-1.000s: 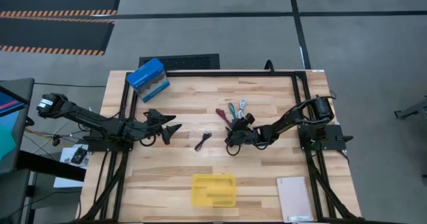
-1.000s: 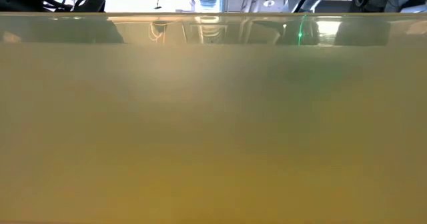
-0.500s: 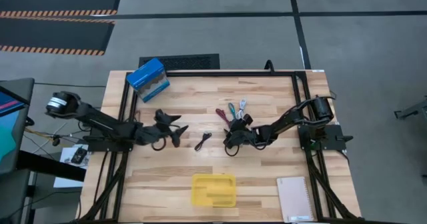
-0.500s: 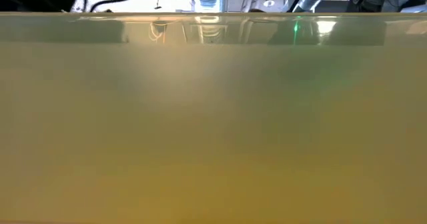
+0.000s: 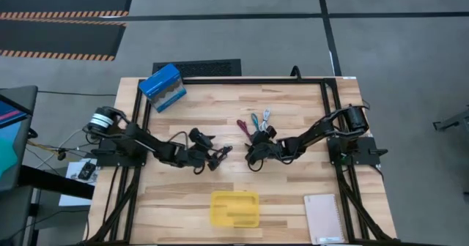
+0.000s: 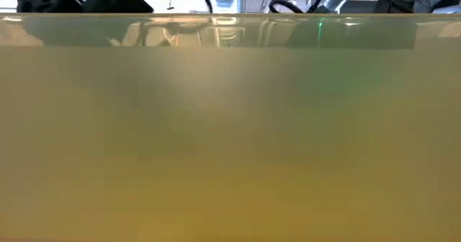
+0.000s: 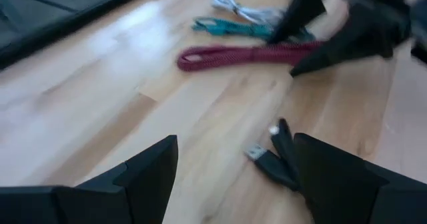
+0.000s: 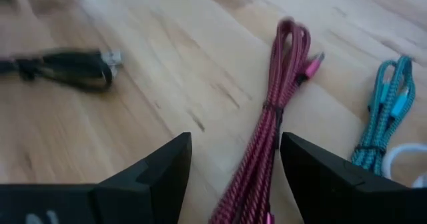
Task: Pick and place USB-C Cables
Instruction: Move the pink charger cable to the center of the table, then put the black charger cable into the yellow bin
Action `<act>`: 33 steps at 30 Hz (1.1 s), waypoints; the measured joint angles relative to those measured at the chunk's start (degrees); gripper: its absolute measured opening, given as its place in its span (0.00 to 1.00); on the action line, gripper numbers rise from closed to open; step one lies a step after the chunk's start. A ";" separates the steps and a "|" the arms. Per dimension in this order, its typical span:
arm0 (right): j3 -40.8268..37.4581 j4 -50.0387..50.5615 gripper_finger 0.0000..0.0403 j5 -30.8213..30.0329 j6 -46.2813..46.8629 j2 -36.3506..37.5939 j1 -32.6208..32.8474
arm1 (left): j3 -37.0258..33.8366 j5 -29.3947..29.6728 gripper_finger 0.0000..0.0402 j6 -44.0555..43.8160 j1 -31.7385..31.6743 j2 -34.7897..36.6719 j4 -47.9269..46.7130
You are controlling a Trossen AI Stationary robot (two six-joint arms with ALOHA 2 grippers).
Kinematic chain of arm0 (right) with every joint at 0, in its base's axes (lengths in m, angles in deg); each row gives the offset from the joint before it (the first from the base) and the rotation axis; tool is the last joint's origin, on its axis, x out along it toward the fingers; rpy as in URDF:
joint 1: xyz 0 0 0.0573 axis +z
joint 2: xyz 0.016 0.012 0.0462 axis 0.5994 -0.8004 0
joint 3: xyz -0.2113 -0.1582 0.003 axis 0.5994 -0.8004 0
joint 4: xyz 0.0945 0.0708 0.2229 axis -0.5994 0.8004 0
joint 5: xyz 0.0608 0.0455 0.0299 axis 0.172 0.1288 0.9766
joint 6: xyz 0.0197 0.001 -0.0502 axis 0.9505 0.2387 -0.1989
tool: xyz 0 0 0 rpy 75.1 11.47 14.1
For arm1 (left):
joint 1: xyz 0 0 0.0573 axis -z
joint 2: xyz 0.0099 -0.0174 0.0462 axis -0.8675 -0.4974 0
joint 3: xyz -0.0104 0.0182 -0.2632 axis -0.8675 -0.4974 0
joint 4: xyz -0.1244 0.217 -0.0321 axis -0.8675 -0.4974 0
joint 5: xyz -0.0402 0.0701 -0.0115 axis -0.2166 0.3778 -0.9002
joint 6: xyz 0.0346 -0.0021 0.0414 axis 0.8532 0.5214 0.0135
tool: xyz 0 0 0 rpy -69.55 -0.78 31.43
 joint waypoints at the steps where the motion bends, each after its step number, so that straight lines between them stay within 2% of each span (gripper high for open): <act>1: 0.03 -0.05 0.63 -0.02 0.01 0.01 0.00 | 0.34 -0.06 0.71 0.00 0.00 -0.59 -0.14; 5: -0.02 0.34 0.63 -0.17 0.01 -0.01 -0.04 | 0.88 -0.14 0.71 -0.02 -0.18 -1.17 0.50; 13: -0.04 0.53 0.63 -0.34 0.01 -0.01 -0.20 | 0.88 -8.49 0.71 0.96 -2.57 -1.43 0.78; 18: -0.04 0.54 0.63 -0.37 -0.01 -0.01 -0.52 | 0.84 -12.80 0.71 1.63 -3.67 -4.72 2.02; 23: -0.04 0.35 0.63 -0.26 -0.01 -0.01 -0.52 | 0.95 -13.80 0.71 0.37 -3.98 -6.89 4.43; 28: -0.04 0.33 0.63 0.71 -0.01 -0.01 -0.52 | 1.00 -12.44 0.70 0.25 -3.97 -6.81 2.53; 33: -0.04 0.09 0.63 0.73 -0.01 -0.01 -0.63 | 1.10 -11.50 0.58 -1.70 -4.29 -6.68 -0.59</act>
